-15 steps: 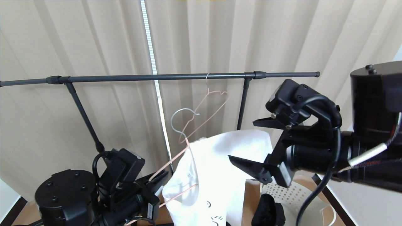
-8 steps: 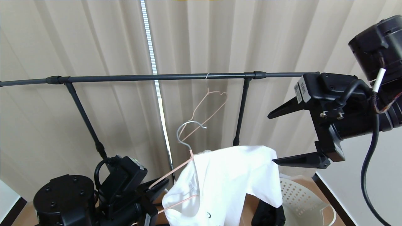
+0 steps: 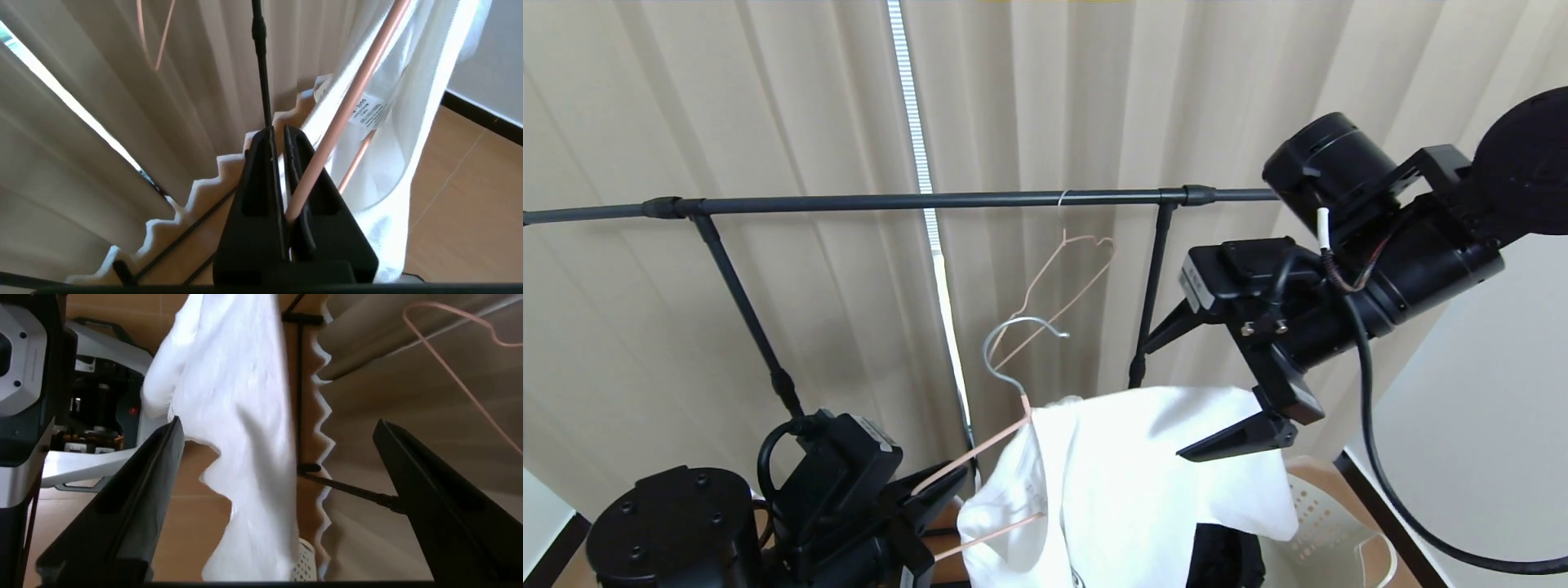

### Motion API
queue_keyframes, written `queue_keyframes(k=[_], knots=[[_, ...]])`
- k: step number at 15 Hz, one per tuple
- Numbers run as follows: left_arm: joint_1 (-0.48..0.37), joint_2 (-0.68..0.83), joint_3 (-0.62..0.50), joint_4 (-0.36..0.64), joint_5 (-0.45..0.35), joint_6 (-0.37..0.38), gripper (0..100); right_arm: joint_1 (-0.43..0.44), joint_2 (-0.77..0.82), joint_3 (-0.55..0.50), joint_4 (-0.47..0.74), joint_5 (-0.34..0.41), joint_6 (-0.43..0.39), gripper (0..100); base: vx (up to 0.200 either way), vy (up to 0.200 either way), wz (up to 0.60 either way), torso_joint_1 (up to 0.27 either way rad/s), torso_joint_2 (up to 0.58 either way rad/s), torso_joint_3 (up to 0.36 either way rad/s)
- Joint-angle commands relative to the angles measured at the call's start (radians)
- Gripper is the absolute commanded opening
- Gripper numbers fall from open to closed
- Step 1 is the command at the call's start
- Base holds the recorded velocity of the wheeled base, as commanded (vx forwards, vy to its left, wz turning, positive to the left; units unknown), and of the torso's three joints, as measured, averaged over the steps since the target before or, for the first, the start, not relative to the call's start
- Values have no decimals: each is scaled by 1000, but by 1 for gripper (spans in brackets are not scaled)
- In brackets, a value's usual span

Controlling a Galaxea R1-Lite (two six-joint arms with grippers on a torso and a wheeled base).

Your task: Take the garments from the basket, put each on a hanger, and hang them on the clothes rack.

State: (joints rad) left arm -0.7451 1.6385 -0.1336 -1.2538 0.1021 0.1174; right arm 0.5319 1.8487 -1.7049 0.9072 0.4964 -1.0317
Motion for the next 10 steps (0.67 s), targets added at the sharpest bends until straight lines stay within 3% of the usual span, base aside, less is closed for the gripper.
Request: queue_keyframes(k=[1,10], knots=[[-2,1,3,1,1,2,0,48,49,-2,-7,-2,35,100,0,0,0,0,0,0],[-7,1,3,-1,2,4,0,97,106,-33,-7,-9,47,100,0,0,0,0,0,0]])
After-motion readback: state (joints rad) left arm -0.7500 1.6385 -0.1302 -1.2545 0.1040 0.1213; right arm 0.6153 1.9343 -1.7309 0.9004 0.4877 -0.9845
